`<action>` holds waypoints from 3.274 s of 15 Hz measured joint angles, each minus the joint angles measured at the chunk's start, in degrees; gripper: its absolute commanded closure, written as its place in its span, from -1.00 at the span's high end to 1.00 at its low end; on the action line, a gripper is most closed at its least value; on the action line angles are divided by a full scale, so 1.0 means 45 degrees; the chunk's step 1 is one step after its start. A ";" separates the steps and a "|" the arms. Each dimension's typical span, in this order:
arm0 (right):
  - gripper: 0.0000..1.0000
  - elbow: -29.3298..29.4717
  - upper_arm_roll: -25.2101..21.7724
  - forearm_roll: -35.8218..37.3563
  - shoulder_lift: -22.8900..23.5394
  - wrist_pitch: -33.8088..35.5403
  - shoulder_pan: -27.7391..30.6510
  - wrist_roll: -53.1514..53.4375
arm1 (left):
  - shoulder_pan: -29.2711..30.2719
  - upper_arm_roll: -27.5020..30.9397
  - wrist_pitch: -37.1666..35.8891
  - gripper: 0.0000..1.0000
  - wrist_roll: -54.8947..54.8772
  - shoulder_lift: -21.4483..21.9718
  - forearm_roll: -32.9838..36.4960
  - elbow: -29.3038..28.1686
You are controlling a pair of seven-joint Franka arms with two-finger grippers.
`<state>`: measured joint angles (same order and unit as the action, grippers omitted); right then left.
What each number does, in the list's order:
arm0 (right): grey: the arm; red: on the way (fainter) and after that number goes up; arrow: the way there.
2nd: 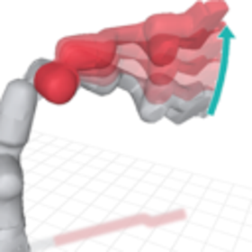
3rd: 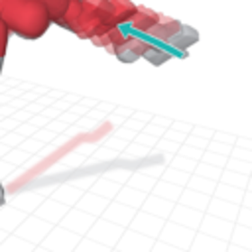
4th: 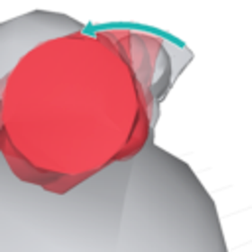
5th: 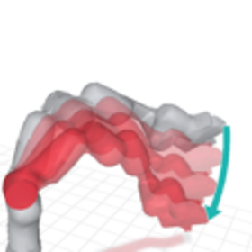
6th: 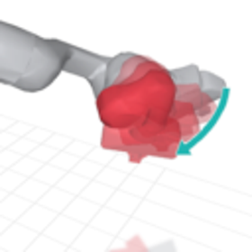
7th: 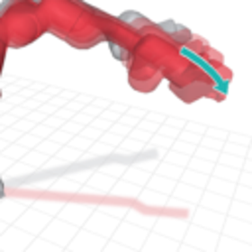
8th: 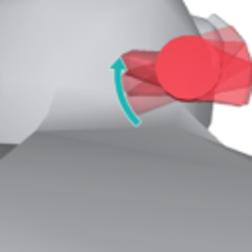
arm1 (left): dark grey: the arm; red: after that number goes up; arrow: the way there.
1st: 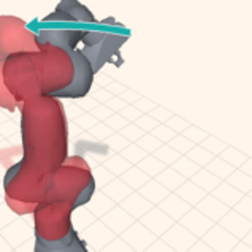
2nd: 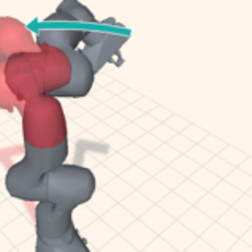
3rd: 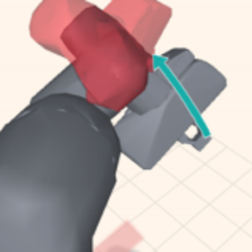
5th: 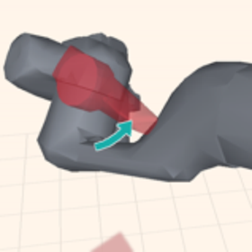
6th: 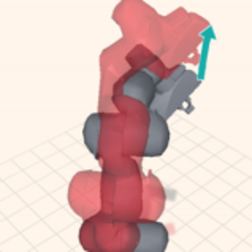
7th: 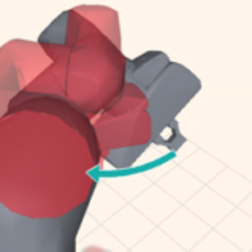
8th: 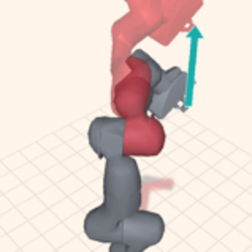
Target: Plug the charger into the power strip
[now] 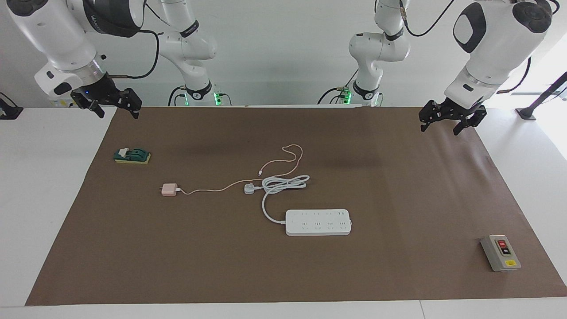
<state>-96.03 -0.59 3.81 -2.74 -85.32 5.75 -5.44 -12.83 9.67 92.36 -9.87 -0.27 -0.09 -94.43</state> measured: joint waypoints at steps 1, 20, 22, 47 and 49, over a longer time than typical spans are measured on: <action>1.00 -0.0192 -0.0004 -0.0105 -0.0061 -0.0212 0.0042 0.0022 | 0.0000 0.0000 0.0000 1.00 0.0000 0.0000 0.0000 0.0002; 1.00 -0.2531 -0.0042 -0.7387 0.3543 -0.3504 0.2270 0.9579 | -0.0049 0.0025 -0.0002 1.00 0.0000 -0.0001 0.0000 0.0002; 1.00 -0.2536 -0.0050 -0.8216 0.4407 -0.3508 0.2666 0.9590 | -0.0049 0.0025 -0.0002 1.00 0.0000 -0.0001 0.0000 0.0002; 0.60 -0.2886 -0.0036 -1.1829 0.7075 -0.3756 0.3472 0.6978 | -0.0846 -0.0084 0.2052 1.00 -0.0066 -0.3001 -0.1680 0.0294; 0.50 -0.2890 -0.0032 -1.2025 0.7143 -0.3624 0.3577 0.6717 | -0.0845 -0.0039 0.2437 1.00 -0.0066 -0.3547 -0.2779 0.0369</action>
<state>-109.03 -0.74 -50.31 29.41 -101.63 21.84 24.79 -16.63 9.49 103.32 -10.17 -16.23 -12.59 -92.77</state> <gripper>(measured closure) 0.198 0.000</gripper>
